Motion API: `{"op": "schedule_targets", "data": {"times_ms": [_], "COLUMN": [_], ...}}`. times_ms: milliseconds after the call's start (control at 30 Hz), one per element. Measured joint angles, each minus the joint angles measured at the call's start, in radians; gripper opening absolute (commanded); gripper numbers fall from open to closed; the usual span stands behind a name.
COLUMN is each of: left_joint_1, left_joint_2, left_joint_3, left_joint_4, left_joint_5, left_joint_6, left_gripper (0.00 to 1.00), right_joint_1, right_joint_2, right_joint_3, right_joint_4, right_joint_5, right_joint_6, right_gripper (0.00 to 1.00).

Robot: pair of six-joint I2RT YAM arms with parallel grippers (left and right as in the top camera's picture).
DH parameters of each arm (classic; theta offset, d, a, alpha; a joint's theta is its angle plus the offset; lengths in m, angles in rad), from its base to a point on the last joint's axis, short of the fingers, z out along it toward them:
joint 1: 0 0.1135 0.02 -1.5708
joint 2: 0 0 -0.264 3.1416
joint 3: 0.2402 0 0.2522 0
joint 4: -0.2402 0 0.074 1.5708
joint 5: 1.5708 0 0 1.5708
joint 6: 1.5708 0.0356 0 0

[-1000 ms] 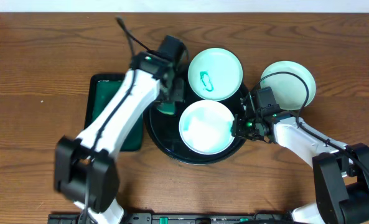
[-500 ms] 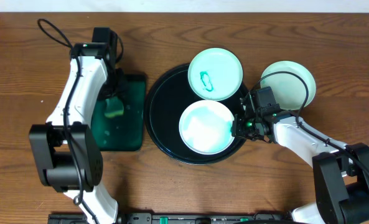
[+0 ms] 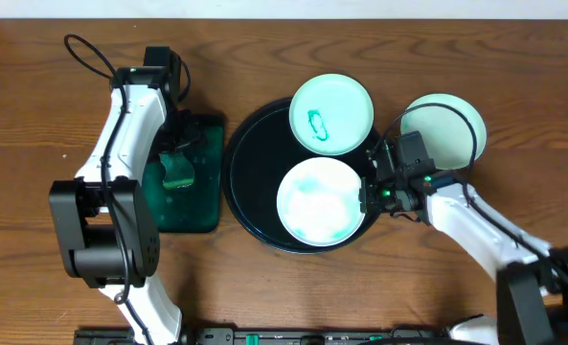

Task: Clean dirty plates on tray and stack at the side
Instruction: 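Return the green sponge to the basin with the left gripper, then lift the scrubbed plate off the tray with the right gripper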

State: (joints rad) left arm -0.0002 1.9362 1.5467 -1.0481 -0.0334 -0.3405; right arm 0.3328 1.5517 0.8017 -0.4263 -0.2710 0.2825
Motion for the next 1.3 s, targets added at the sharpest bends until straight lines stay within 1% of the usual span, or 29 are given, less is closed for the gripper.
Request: {"op": "schedule_targets", "data": {"times_ms": [133,300,500,567,767,833,1033,1200,1300], "left_joint_1": [0.0,0.0,0.0,0.0,0.0,0.0,0.0,0.0,0.0], "left_joint_2": [0.0,0.0,0.0,0.0,0.0,0.0,0.0,0.0,0.0], "left_joint_3": [0.0,0.0,0.0,0.0,0.0,0.0,0.0,0.0,-0.001], "left_joint_4": [-0.001,-0.006,-0.019,-0.019,-0.023,-0.023,-0.023,-0.023,-0.023], "left_joint_5": [0.001,0.001,0.002,0.002,0.002,0.001,0.002,0.002,0.002], "left_joint_6": [0.0,0.0,0.0,0.0,0.0,0.0,0.0,0.0,0.0], "left_gripper": [0.79,0.79,0.79,0.79,0.79,0.79,0.79,0.79,0.79], "right_joint_1": [0.061,0.164,0.267,0.297,0.355,0.381,0.484,0.571,0.616], "right_joint_2": [-0.127,-0.215,-0.235,-0.237,-0.237,-0.237,-0.237,-0.237,-0.237], "right_joint_3": [0.0,0.0,0.0,0.006,0.06,0.077,0.087,0.087,0.088], "right_joint_4": [-0.013,-0.023,-0.026,-0.025,-0.014,0.002,0.053,0.097,0.151], "right_joint_5": [0.107,0.313,0.552,0.663,0.834,0.906,1.113,1.273,1.374], "right_joint_6": [-0.084,-0.133,-0.146,-0.161,-0.215,-0.257,-0.454,-0.645,-0.782], "right_gripper": [0.01,0.01,0.01,0.01,0.01,0.01,0.01,0.01,0.01]}}
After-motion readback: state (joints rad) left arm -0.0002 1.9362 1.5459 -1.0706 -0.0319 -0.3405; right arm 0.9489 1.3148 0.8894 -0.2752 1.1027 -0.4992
